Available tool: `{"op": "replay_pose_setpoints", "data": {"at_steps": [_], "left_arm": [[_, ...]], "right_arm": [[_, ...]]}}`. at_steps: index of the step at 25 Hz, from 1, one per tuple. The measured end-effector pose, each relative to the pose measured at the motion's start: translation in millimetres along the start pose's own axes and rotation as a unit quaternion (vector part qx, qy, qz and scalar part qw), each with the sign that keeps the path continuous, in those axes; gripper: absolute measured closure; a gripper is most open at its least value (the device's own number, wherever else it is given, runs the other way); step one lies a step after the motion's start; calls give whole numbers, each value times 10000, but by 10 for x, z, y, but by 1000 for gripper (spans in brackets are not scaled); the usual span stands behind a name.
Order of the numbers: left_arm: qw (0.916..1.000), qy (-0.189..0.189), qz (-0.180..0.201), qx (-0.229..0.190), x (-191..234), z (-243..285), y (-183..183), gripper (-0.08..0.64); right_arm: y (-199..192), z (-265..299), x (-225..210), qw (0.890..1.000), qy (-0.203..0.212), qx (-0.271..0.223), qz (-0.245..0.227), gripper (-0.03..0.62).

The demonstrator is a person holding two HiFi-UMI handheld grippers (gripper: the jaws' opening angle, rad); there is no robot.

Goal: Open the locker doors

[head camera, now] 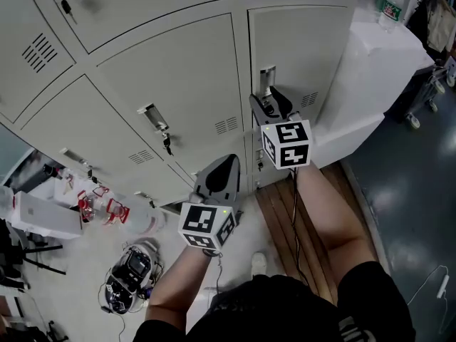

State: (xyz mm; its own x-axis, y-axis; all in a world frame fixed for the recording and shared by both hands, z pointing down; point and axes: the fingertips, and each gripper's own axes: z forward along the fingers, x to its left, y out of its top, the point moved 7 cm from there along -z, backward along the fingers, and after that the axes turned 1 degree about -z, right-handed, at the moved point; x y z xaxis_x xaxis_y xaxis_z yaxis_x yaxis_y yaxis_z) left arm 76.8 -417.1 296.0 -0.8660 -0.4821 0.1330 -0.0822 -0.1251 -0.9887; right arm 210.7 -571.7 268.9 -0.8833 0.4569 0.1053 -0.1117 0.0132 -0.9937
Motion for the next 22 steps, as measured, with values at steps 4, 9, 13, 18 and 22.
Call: {"op": "replay_pose_setpoints", "data": {"at_steps": [4, 9, 13, 18, 22], "left_arm": [[10000, 88, 12, 1, 25, -1, -11, 561], [9999, 162, -40, 30, 54, -16, -77, 561], [9998, 180, -84, 66, 69, -13, -136, 561], [9998, 158, -109, 63, 77, -9, -139, 561], [9998, 125, -112, 59, 65, -8, -131, 561]], "right_arm": [[17, 139, 12, 9999, -106, 29, -132, 382], [2, 256, -19, 9997, -219, 51, -90, 391], [-27, 302, -28, 9995, -266, 106, -100, 444], [-34, 314, -17, 9995, -293, 114, -82, 473], [-39, 312, -16, 9995, -285, 148, 24, 479]]}}
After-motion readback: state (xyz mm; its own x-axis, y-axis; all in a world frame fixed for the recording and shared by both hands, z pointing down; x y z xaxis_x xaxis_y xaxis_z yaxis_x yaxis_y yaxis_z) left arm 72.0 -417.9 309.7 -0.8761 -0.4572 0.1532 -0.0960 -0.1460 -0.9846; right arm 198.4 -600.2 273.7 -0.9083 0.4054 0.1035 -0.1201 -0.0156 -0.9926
